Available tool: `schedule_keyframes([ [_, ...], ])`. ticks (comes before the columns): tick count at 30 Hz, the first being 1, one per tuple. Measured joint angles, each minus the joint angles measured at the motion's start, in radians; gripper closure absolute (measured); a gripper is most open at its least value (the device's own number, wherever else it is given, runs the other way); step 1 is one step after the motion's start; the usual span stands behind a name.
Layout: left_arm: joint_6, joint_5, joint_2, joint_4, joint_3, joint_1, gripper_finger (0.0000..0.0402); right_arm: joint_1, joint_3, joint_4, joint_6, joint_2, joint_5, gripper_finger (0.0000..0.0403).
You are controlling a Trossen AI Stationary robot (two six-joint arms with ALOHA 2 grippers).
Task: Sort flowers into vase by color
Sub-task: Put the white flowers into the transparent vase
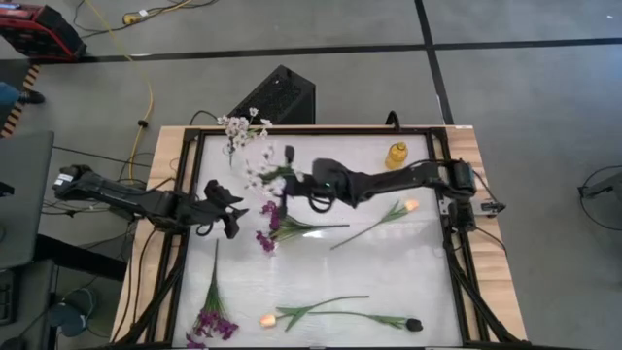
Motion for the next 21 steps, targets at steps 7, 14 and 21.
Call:
schedule_keyframes([
  [7, 0.035, 0.151, 0.091, -0.048, 0.000, -0.005, 0.0221, -0.040, 0.235, -0.163, 0.000, 0.137, 0.001, 0.0364],
  [14, 0.065, 0.278, 0.222, -0.061, 0.000, -0.056, 0.0221, -0.050, 0.425, -0.203, 0.007, 0.239, 0.000, 0.0364],
  [21, 0.018, 0.236, 0.288, -0.052, 0.000, -0.149, 0.0221, -0.055, 0.644, -0.459, 0.006, 0.294, 0.004, 0.0363],
])
